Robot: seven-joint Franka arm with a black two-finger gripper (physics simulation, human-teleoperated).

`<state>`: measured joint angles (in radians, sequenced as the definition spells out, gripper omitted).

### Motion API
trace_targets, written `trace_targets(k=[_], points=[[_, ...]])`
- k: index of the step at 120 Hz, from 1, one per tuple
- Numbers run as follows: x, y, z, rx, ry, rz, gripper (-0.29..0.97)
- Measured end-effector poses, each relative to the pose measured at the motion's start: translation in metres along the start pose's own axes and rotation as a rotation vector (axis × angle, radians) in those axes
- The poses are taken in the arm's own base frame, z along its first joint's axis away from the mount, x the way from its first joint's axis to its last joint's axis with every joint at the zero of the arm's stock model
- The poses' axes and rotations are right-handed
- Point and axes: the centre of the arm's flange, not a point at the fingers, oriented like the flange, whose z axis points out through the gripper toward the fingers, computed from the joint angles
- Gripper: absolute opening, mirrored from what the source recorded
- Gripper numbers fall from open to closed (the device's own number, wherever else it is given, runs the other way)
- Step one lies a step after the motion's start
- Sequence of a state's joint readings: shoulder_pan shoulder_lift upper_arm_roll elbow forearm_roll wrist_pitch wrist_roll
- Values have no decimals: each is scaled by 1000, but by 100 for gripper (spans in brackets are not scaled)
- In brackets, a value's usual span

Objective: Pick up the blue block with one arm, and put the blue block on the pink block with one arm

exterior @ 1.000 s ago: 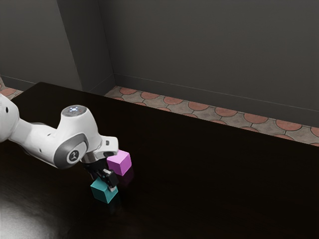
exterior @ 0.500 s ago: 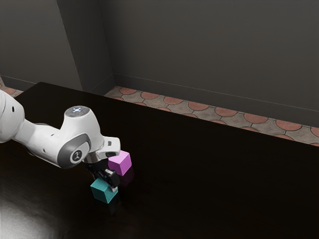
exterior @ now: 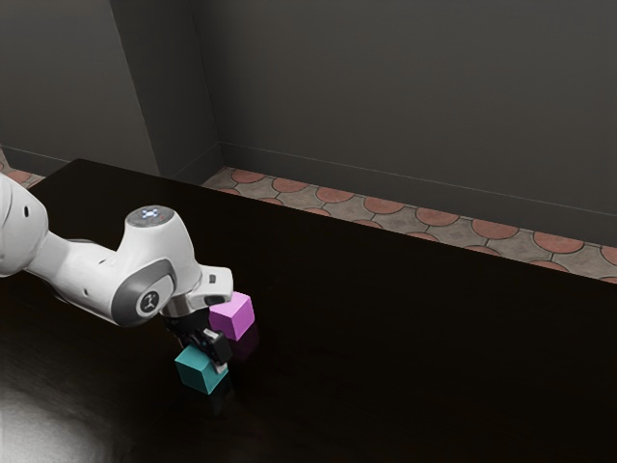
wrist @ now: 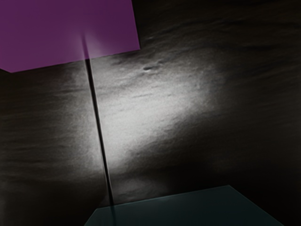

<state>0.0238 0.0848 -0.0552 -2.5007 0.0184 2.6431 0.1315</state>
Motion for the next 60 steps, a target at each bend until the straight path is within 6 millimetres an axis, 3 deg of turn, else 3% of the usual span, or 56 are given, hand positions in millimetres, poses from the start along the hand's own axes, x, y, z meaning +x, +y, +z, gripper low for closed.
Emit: trace_targets(k=[37, 60], points=[[-1, 0, 1, -1, -7, 0, 68], [-1, 1, 1, -2, -8, -1, 48]])
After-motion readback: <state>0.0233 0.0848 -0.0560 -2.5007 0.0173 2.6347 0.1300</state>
